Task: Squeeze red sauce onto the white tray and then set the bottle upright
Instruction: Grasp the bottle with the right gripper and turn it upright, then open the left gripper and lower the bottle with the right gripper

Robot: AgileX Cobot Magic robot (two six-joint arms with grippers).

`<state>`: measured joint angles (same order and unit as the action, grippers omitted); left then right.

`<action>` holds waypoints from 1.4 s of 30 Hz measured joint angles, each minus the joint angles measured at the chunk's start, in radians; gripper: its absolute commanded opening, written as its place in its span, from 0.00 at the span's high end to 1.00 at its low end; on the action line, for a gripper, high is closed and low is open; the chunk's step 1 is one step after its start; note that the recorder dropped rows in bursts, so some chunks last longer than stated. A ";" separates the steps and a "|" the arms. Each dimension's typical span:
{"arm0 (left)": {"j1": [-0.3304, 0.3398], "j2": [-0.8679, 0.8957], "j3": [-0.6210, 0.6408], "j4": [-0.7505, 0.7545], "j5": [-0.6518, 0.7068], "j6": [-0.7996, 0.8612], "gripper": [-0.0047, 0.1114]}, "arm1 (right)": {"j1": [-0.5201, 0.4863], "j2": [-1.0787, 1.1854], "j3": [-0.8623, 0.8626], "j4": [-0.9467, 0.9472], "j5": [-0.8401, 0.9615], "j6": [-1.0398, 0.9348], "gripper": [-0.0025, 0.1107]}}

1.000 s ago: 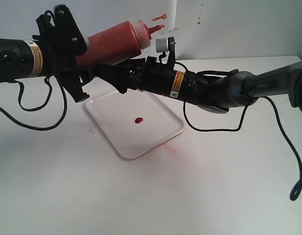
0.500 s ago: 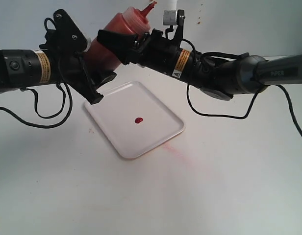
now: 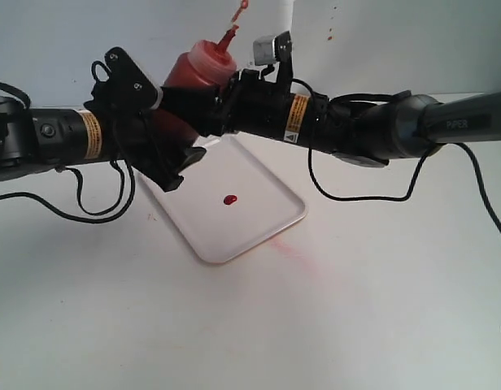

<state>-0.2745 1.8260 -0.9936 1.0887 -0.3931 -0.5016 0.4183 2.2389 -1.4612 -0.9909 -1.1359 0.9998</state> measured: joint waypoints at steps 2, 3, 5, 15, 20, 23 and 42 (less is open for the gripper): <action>0.000 0.017 0.000 -0.052 -0.004 -0.001 0.06 | 0.005 0.000 0.000 -0.041 -0.001 -0.019 0.98; 0.000 0.026 0.000 -0.071 -0.004 -0.001 0.06 | 0.005 0.000 0.000 -0.055 0.003 -0.029 0.98; -0.002 0.037 0.000 -0.091 0.002 -0.001 0.06 | -0.006 0.000 0.000 -0.093 0.004 -0.037 0.98; -0.017 0.045 0.000 -0.142 0.128 0.004 0.06 | -0.127 -0.026 0.000 -0.317 -0.025 -0.004 0.98; -0.015 0.045 0.002 -0.150 0.144 -0.009 0.06 | -0.163 -0.026 0.000 -0.332 -0.028 0.019 0.98; -0.015 0.045 0.012 -0.155 0.144 -0.019 0.06 | -0.172 -0.026 0.000 -0.336 -0.028 0.019 0.98; -0.004 0.045 0.028 -0.163 0.159 -0.006 0.06 | -0.213 -0.051 0.000 -0.272 -0.029 0.030 0.98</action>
<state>-0.2790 1.8708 -0.9659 0.9252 -0.2345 -0.5073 0.2053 2.1880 -1.4612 -1.2625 -1.1647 1.0303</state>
